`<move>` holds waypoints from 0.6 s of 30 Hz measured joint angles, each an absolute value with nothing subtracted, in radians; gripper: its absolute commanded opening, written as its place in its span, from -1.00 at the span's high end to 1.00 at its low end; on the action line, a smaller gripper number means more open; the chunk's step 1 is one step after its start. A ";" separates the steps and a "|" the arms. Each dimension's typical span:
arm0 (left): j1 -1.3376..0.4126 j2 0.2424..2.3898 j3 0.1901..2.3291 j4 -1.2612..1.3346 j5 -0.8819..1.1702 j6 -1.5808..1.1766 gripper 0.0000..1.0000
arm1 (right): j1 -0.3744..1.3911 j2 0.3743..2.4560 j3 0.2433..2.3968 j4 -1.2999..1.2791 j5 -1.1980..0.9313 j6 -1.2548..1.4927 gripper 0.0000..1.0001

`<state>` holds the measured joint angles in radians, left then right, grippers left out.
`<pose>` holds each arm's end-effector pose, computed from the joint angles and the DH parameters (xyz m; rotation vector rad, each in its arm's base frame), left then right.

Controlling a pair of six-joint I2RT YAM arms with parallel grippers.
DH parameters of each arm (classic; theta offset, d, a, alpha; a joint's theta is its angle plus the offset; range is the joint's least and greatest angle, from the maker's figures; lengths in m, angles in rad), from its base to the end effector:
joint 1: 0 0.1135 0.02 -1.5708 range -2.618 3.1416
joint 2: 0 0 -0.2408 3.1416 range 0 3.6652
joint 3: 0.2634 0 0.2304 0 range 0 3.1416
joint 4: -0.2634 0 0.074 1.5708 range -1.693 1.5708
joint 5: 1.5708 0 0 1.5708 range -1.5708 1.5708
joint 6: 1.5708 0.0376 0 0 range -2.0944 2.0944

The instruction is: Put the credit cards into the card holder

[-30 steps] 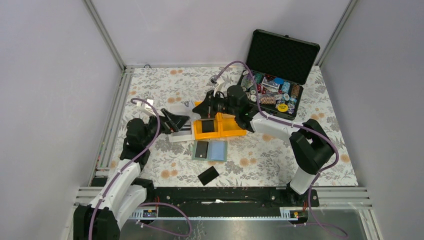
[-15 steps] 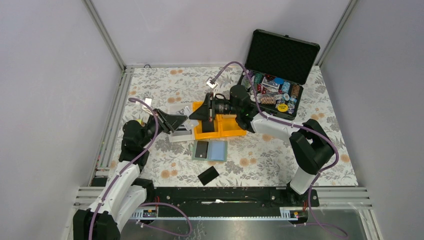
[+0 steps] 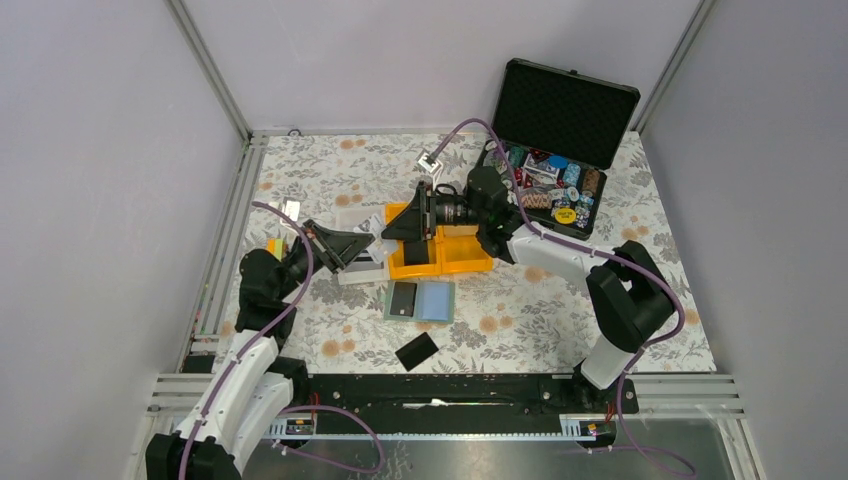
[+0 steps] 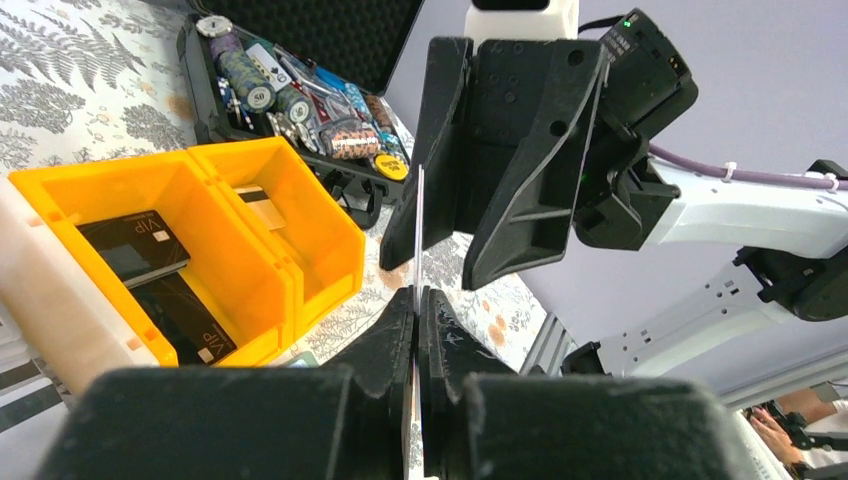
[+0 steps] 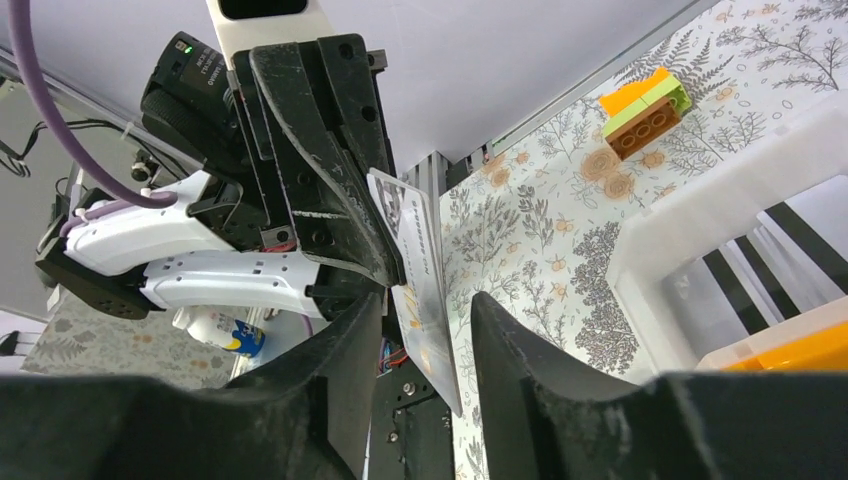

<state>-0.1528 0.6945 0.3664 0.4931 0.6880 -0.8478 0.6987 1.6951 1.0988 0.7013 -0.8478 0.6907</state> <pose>0.1610 -0.0489 0.2696 0.0830 1.5781 -1.2816 0.2621 0.2570 0.2875 -0.8004 1.5808 1.6756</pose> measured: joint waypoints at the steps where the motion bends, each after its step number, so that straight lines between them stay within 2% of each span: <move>1: -0.153 0.695 0.364 0.496 0.696 -0.851 1.00 | 0.695 1.693 1.099 0.701 -0.857 0.692 0.01; 6: -0.153 0.695 0.357 0.533 0.743 -0.876 1.00 | 0.686 1.681 1.100 0.707 -0.920 0.707 -0.07; 9: -0.153 0.694 0.357 0.565 0.775 -0.896 1.00 | 0.686 1.681 1.107 0.709 -0.972 0.721 -0.05; 15: -0.153 0.696 0.357 0.596 0.808 -0.918 1.00 | 0.686 1.682 1.129 0.748 -1.051 0.775 0.40; 18: -0.153 0.696 0.358 0.627 0.824 -0.929 1.00 | 0.684 1.689 1.129 0.810 -1.080 0.840 0.48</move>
<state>-0.1528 0.6956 0.3576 0.6270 0.8242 -0.9291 0.6842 1.6894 1.1294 0.8101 -1.0798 0.8398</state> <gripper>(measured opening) 0.036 0.290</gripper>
